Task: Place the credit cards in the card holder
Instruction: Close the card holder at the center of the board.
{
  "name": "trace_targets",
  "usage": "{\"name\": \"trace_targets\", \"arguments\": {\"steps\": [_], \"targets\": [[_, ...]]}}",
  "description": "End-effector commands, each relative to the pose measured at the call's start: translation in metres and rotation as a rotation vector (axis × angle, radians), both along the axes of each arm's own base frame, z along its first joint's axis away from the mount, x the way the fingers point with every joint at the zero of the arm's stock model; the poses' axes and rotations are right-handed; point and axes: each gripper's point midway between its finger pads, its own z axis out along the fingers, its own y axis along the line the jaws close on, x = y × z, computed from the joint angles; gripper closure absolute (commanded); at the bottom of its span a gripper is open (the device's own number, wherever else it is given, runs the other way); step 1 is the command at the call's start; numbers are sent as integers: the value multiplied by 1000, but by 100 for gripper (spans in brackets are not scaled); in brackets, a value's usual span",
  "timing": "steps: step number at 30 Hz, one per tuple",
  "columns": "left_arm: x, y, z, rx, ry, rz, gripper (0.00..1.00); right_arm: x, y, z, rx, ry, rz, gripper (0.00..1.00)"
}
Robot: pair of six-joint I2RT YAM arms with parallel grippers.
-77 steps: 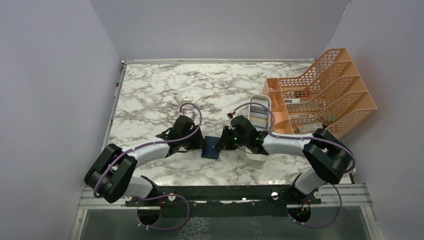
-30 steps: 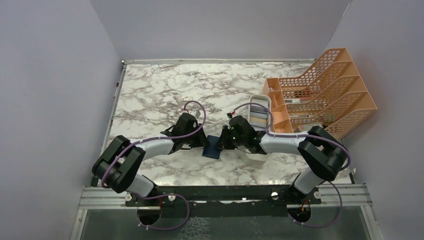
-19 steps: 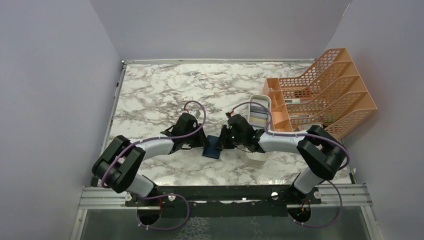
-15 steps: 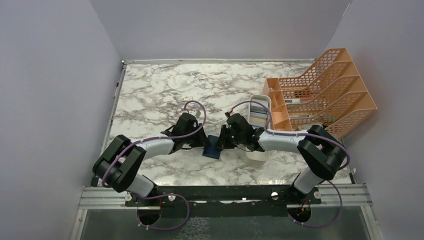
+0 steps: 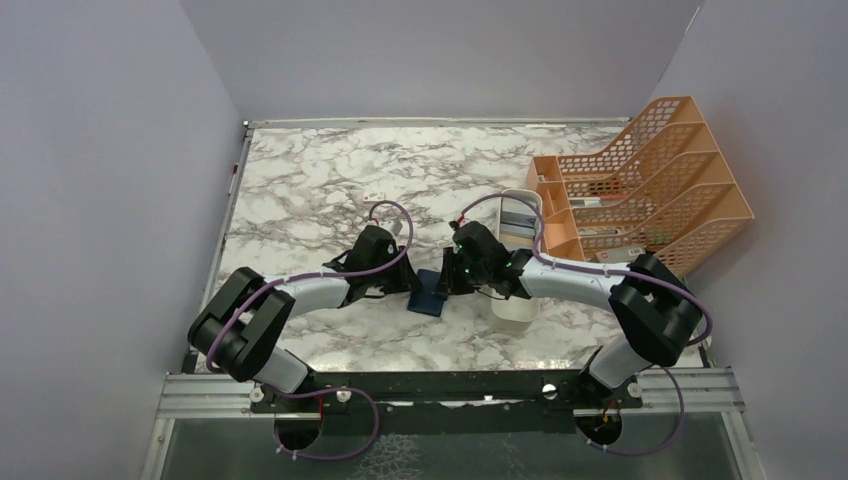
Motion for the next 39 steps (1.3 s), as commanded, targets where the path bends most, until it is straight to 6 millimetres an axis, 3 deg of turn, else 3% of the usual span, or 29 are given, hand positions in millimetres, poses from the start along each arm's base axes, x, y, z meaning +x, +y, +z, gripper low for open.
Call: {"name": "trace_targets", "arguments": {"steps": [1, 12, 25, 39], "targets": [[-25, 24, -38, 131, 118, 8, 74, 6, -2, 1, -32, -33, -4, 80], [-25, 24, -35, 130, 111, 6, 73, 13, 12, -3, 0, -24, 17, 81], [-24, 22, -31, 120, 104, 3, 73, 7, 9, -10, -23, 1, 45, 88], [-23, 21, -31, 120, 105, 5, 73, 1, 10, -21, -36, 34, 72, 88]]}}
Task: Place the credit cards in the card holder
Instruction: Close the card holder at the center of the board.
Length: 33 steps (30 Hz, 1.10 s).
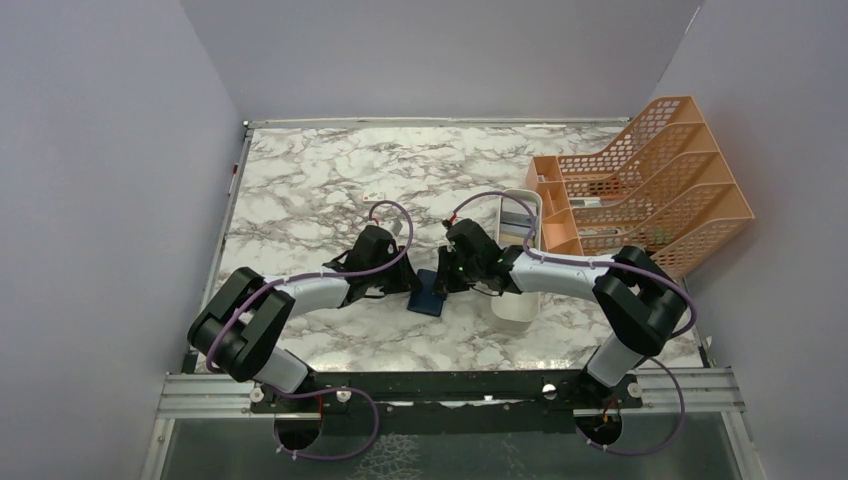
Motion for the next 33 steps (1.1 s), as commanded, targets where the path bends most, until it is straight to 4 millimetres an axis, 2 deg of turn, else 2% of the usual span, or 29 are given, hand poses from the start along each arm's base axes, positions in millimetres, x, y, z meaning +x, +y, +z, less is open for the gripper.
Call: {"name": "trace_targets", "arguments": {"steps": [1, 7, 23, 27, 33], "targets": [[-23, 22, -32, 121, 106, 6, 73, -8, 0, -9, -15, 32, 34, 89], [-23, 22, -33, 123, 110, 11, 73, -14, -3, -16, -58, 46, 58, 89], [-19, 15, -22, 90, 103, 7, 71, -13, -2, -6, -119, 24, 92, 89], [-17, 11, -9, 67, 90, -3, 65, -11, -2, -3, -122, 18, 94, 88], [-12, -1, 26, -10, 33, -29, 63, -6, 0, 20, -95, -26, 84, 87]]}}
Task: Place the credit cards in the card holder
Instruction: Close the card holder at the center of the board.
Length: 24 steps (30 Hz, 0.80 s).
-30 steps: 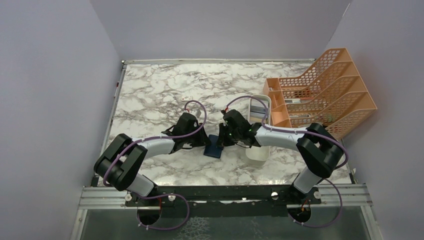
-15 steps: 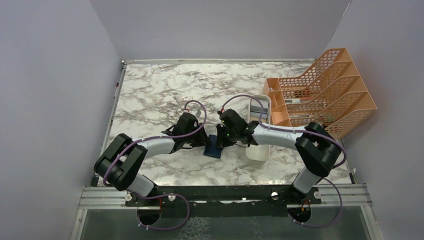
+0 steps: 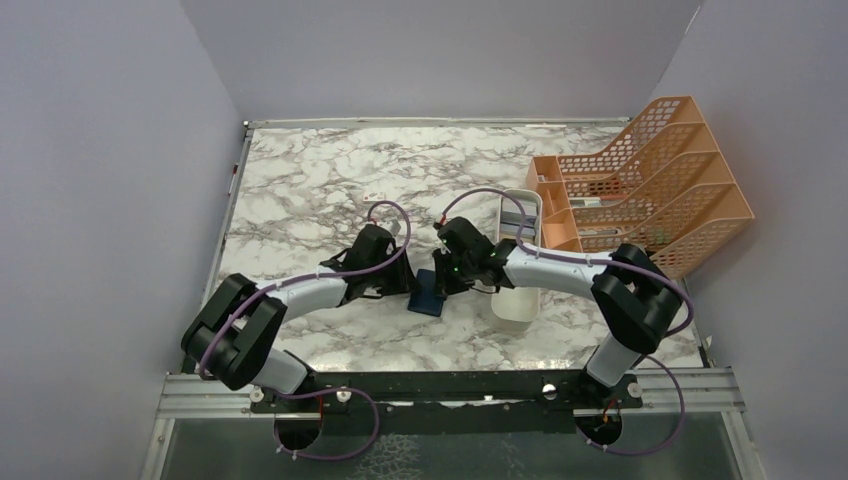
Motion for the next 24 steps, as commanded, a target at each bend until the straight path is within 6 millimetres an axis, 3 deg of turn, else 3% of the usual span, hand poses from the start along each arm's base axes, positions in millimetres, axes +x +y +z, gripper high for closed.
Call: {"name": "trace_targets", "arguments": {"steps": [1, 9, 13, 18, 24], "targets": [[-3, -6, 23, -36, -14, -32, 64, 5, 0, 23, 5, -54, -1, 87], [3, -19, 25, -79, -20, -52, 78, 9, -3, 26, 9, -83, -17, 81], [10, -25, 23, -95, -23, -58, 78, 17, -7, 26, -19, -91, -31, 80], [11, -29, 7, -84, 5, -73, 79, 18, -9, 20, -22, -83, -34, 80], [6, -15, -17, -11, 35, -46, 78, 19, -6, 11, -34, -65, -19, 80]]}}
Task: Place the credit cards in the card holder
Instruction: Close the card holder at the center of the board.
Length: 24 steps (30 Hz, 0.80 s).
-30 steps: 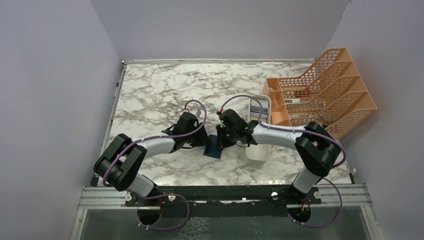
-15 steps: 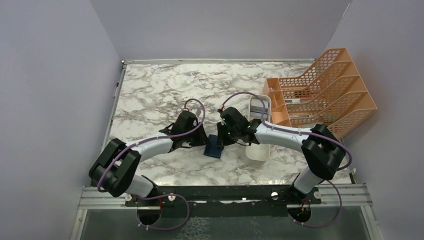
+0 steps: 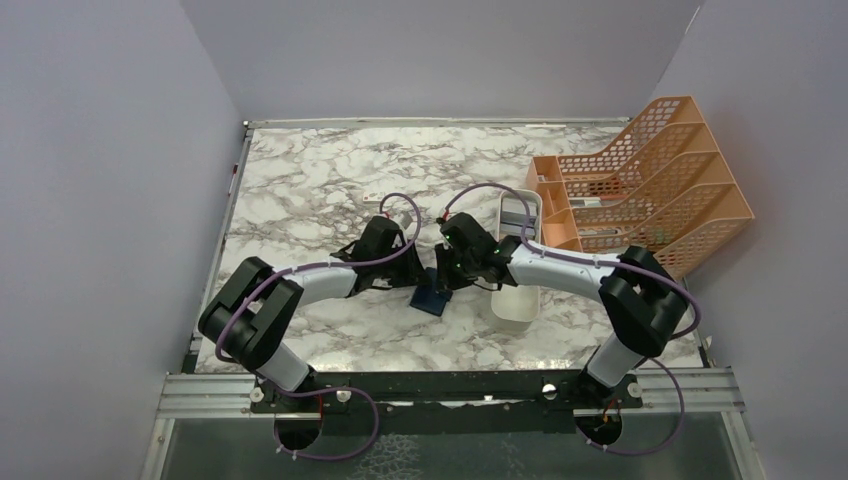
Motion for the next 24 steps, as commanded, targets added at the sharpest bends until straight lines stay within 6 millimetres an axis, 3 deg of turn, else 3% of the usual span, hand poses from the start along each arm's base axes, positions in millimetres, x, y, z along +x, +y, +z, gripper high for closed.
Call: {"name": "trace_targets", "arguments": {"steps": [1, 7, 24], "targets": [[-8, 14, -26, 82, 35, 20, 78, 8, 2, -3, -18, -8, -2, 80], [-9, 23, -34, 128, 40, 39, 78, 8, -3, -10, -30, -1, -14, 81], [-9, 23, -31, 118, 35, 48, 78, 2, -1, -17, -11, 34, -18, 85]]}}
